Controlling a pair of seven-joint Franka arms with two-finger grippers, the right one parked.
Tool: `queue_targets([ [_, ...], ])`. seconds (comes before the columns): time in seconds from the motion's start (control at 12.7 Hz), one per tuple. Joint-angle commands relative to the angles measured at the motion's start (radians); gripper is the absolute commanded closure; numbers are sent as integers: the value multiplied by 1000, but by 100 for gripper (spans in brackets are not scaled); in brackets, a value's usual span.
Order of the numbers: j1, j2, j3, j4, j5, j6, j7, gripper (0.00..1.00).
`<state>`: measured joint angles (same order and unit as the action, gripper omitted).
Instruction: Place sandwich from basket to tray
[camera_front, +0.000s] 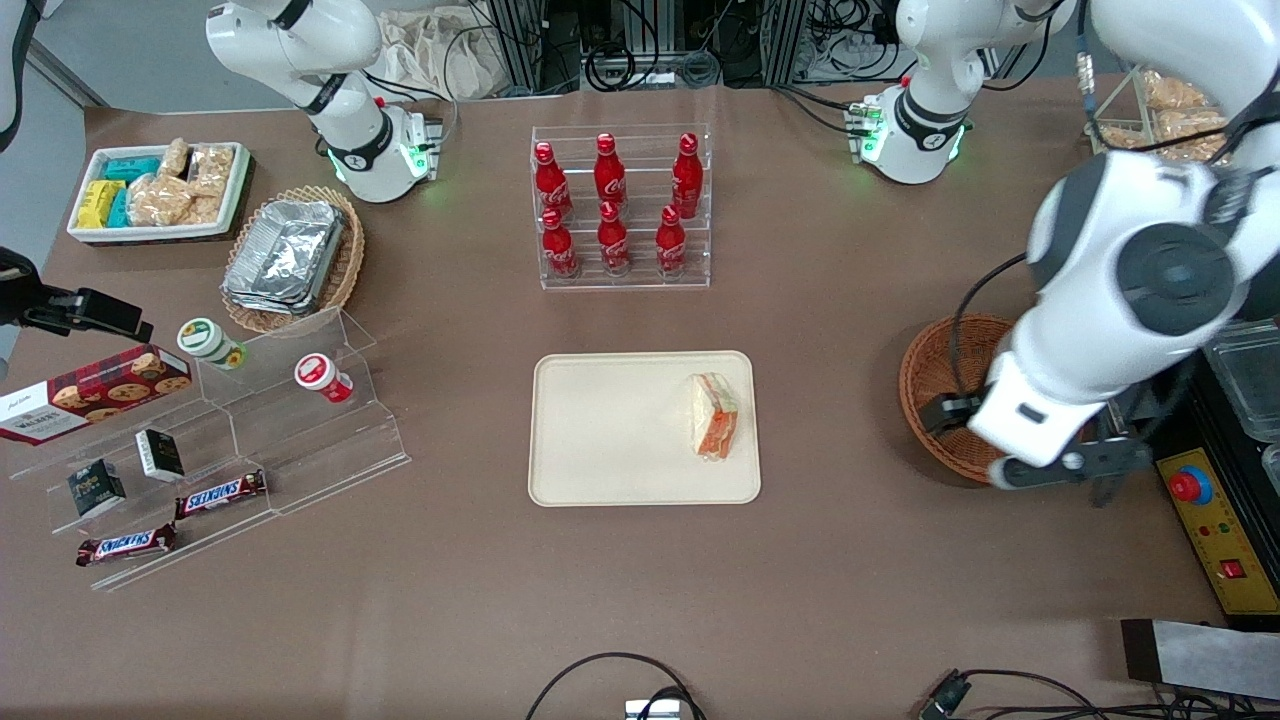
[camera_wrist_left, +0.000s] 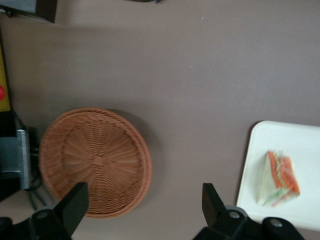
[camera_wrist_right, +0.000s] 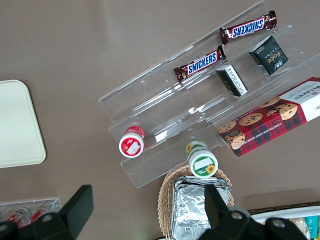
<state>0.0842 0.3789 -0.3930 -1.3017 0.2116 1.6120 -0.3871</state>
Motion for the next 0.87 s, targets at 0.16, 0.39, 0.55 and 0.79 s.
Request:
queue_targets([
  [0.16, -24, -123, 143, -28, -72, -76, 293, 0],
  [0.39, -85, -196, 259, -57, -107, -107, 367, 0],
  [0.55, -98, -253, 295, -94, -107, -132, 427, 0],
  [0.79, -100, -327, 295, -126, -109, -191, 455, 0],
])
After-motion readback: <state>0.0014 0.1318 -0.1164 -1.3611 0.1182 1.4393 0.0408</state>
